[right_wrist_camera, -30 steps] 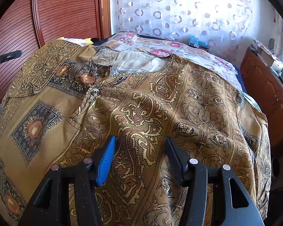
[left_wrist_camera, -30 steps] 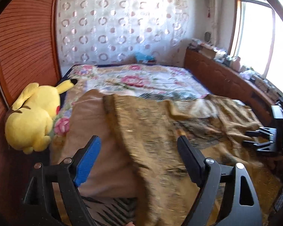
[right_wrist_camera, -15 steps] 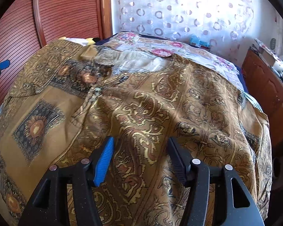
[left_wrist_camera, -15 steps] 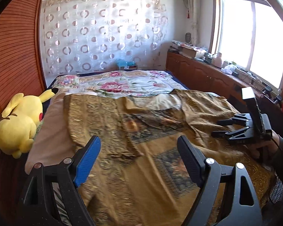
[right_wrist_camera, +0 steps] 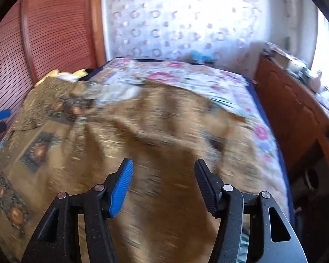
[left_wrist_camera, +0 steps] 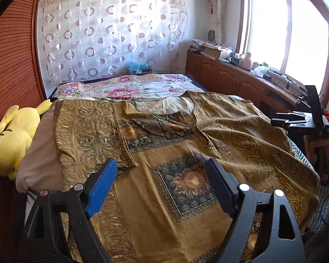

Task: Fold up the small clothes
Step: 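Grasp the shirt's other side edge with the right gripper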

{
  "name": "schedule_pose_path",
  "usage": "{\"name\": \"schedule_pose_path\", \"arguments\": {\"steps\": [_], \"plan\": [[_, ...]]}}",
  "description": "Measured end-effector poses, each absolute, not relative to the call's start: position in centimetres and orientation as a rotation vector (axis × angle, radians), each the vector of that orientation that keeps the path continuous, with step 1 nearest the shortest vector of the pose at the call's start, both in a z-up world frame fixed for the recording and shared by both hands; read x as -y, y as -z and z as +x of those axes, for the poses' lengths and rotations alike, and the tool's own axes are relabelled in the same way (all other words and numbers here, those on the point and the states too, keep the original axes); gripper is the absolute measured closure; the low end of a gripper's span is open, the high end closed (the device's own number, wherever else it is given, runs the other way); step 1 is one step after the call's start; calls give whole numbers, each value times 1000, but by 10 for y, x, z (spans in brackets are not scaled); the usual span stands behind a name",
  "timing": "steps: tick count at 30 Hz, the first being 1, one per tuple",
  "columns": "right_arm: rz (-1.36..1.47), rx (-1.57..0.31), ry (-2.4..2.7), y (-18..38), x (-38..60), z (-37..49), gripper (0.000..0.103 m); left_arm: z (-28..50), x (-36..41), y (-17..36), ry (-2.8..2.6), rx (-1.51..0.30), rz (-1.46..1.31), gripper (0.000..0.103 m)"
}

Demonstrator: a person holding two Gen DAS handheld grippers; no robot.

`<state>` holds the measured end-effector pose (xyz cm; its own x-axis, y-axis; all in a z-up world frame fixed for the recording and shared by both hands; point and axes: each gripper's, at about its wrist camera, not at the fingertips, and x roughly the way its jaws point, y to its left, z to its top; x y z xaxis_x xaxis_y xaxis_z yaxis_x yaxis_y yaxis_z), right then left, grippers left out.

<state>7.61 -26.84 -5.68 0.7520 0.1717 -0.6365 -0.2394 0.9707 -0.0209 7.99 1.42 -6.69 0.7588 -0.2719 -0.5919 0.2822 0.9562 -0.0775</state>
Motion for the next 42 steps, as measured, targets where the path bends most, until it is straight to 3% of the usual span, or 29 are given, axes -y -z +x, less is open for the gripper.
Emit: {"name": "schedule_pose_path", "arguments": {"steps": [18,26,33,42], "plan": [[73,-809,-68,85,368,68,43,76,10,87,337,-710,42,19],[109,-828,-127,88,375,76,58,74,21,94,357,-730,65,19],[-34,-813,-84,80,362,75,93,71,20,93,359,-731,56,19],[-111,-614,-115,27,321,65,95,71,20,93,350,-731,51,19]]}}
